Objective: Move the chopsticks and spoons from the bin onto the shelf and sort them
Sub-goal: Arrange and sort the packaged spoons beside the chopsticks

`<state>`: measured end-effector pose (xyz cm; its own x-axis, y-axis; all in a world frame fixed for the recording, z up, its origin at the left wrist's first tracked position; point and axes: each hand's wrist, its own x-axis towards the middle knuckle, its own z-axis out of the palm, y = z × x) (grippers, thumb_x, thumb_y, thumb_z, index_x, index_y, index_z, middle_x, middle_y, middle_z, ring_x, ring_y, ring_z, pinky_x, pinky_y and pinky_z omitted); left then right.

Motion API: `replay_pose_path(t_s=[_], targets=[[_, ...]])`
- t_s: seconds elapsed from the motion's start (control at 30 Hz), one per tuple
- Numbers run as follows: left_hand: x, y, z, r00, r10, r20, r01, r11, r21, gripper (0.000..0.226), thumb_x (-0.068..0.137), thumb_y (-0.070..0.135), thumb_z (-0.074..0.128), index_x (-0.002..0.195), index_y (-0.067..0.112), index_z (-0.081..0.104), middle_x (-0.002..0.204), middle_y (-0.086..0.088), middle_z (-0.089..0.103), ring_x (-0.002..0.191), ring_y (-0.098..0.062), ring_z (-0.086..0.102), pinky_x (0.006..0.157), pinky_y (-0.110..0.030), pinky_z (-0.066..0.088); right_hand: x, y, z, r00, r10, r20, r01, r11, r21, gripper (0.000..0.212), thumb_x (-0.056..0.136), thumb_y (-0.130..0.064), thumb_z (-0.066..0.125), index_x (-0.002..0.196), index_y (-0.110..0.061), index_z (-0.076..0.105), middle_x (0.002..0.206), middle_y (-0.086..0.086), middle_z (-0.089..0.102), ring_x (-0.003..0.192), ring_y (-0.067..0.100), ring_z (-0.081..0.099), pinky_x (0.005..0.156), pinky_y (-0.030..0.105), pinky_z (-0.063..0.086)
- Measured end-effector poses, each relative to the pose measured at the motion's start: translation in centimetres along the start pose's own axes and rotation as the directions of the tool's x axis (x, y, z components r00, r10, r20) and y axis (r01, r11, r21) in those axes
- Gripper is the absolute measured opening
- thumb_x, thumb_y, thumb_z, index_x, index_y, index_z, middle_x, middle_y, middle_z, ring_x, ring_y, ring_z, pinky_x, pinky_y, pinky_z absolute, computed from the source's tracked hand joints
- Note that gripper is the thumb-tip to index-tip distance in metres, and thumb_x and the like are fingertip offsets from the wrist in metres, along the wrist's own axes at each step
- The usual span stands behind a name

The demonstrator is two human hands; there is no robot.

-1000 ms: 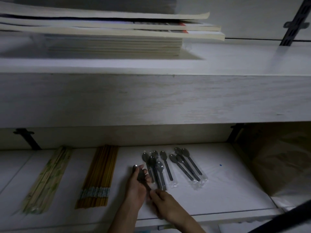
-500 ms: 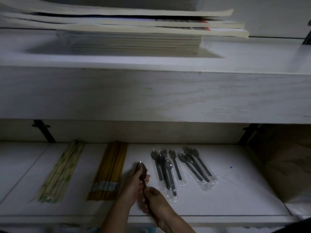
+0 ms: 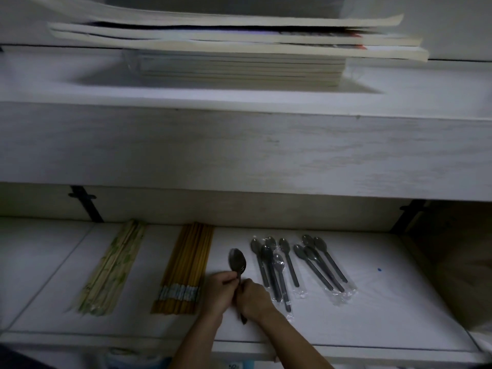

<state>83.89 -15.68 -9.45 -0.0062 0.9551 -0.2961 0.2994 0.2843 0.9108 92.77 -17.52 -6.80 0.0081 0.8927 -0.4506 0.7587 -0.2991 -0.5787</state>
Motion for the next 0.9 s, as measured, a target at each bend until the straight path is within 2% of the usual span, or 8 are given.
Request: replay_pose_path(t_s=[0.13,0.33,0.47,0.6,0.67,0.8,0.9], targets=[[0.1,0.1,0.3,1.000,0.014,-0.006,-0.014,1.000,0.009,0.026,0.090,-0.001,0.049,0.109,0.002,0.067,0.107,-0.014,0.068,0.098,-0.021,0.064,0.082,-0.024,0.051,0.6,0.3,0.5,0.997,-0.014,-0.081,0.017,0.999,0.043,0.029,0.096,-0.020,0.037,0.113,-0.001,0.050,0.115,0.017,0.063,0.105,0.030,0.061,0.088,0.032,0.047],[0.1,0.0,1.0,1.000,0.018,-0.004,-0.018,0.999,0.033,0.027,0.093,0.004,0.047,0.113,0.004,0.065,0.111,-0.013,0.066,0.099,-0.019,0.061,0.073,-0.010,0.044,0.4,0.8,0.4,0.976,-0.122,-0.179,0.122,0.992,-0.010,0.028,0.097,-0.015,0.035,0.121,-0.004,0.045,0.111,0.016,0.065,0.102,0.028,0.063,0.080,0.028,0.046],[0.1,-0.3,1.1,1.000,0.017,0.005,-0.018,0.998,0.052,0.029,0.094,0.005,0.045,0.116,0.005,0.063,0.114,-0.012,0.066,0.103,-0.019,0.060,0.075,-0.010,0.044,0.4,0.9,1.0,0.963,-0.117,-0.241,0.101,0.992,-0.081,0.029,0.097,-0.016,0.032,0.117,-0.007,0.051,0.111,0.013,0.066,0.102,0.028,0.063,0.086,0.033,0.050],[0.1,-0.4,1.1,0.999,0.038,0.009,-0.038,0.997,0.060,0.028,0.094,0.004,0.044,0.116,0.004,0.063,0.114,-0.012,0.065,0.101,-0.017,0.060,0.074,-0.008,0.043,0.5,1.1,0.9,0.956,-0.104,-0.275,0.069,0.989,-0.133,0.029,0.096,-0.018,0.033,0.114,-0.009,0.054,0.112,0.011,0.064,0.103,0.027,0.063,0.085,0.032,0.050],[0.0,-0.4,1.2,0.999,0.047,0.011,-0.047,0.997,0.056,0.028,0.094,0.004,0.044,0.115,0.005,0.063,0.113,-0.012,0.065,0.100,-0.016,0.060,0.076,-0.011,0.046,0.5,1.3,0.8,0.953,-0.093,-0.287,0.059,0.990,-0.126,0.029,0.096,-0.020,0.034,0.113,-0.011,0.055,0.115,0.010,0.062,0.105,0.026,0.062,0.085,0.031,0.049],[0.0,-0.5,1.4,0.998,0.056,0.017,-0.056,0.997,0.043,0.027,0.094,0.004,0.045,0.112,0.006,0.064,0.112,-0.013,0.066,0.103,-0.019,0.061,0.090,-0.028,0.049,0.7,1.8,0.9,0.950,-0.111,-0.291,0.074,0.988,-0.133,0.031,0.095,-0.023,0.037,0.114,-0.010,0.057,0.123,0.010,0.052,0.112,0.026,0.056,0.091,0.032,0.047],[-0.1,-0.5,1.5,0.998,0.058,0.022,-0.059,0.997,0.040,0.028,0.094,0.004,0.045,0.116,0.006,0.062,0.115,-0.012,0.065,0.106,-0.019,0.060,0.095,-0.030,0.049,0.8,2.2,1.1,0.947,-0.134,-0.291,0.098,0.986,-0.137,0.029,0.095,-0.020,0.037,0.115,-0.009,0.056,0.123,0.010,0.050,0.110,0.027,0.057,0.092,0.032,0.047]])
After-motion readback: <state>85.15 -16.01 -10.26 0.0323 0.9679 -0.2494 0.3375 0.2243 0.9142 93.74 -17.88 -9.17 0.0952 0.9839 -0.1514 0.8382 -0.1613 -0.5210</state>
